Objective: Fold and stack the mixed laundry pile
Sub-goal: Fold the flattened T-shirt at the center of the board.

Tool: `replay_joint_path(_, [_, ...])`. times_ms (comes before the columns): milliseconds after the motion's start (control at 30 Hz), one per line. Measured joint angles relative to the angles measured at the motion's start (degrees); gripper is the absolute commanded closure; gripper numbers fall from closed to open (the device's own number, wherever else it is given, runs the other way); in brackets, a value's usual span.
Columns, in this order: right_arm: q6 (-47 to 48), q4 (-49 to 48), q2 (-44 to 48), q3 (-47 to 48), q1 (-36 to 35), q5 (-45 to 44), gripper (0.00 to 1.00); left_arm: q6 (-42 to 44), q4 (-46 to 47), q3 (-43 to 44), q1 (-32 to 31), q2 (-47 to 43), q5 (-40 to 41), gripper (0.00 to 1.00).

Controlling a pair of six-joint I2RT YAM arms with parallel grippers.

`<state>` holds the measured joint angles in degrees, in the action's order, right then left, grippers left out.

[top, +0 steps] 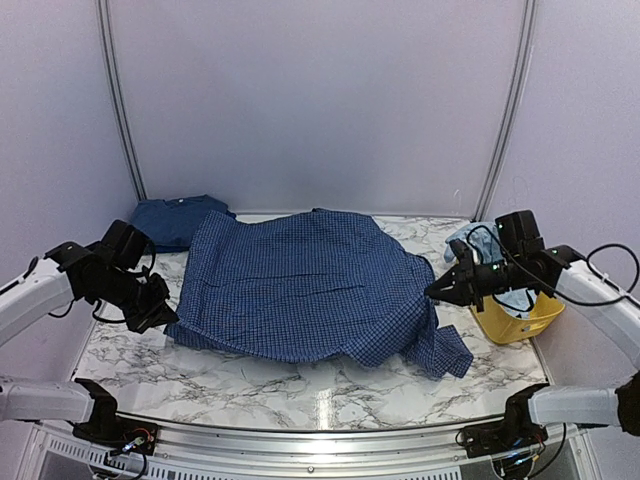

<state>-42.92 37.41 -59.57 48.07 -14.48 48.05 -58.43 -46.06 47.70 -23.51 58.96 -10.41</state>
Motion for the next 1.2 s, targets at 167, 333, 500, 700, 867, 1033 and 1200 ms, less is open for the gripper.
replay_joint_path(167, [2.54,-5.2,-10.75,6.19,2.03,-1.77,1.0,1.99,1.33,5.2,2.62,8.55,2.86,1.0])
replay_joint_path(333, [5.44,-8.52,-21.16,11.8,3.52,-3.04,1.0,4.79,3.26,9.31,6.05,16.26,4.5,1.0])
replay_joint_path(500, [7.3,-11.02,-30.53,18.23,4.72,-4.15,1.0,7.69,6.45,12.59,8.37,23.32,4.5,1.0])
replay_joint_path(700, [9.14,-13.25,-39.52,22.91,4.79,-5.27,1.0,10.64,10.36,16.59,10.58,31.01,4.04,1.0])
replay_joint_path(867, [9.77,-13.57,-45.31,25.81,4.81,-5.86,1.0,11.78,12.92,17.29,11.1,37.07,3.04,1.0])
replay_joint_path(1033, [10.21,-14.47,-48.54,27.54,4.81,-6.67,1.0,12.66,14.53,17.29,11.28,40.48,2.89,1.0])
replay_joint_path(1200, [10.16,-14.67,-50.23,29.2,4.81,-6.71,1.0,13.57,15.13,19.12,11.69,41.44,2.78,1.0])
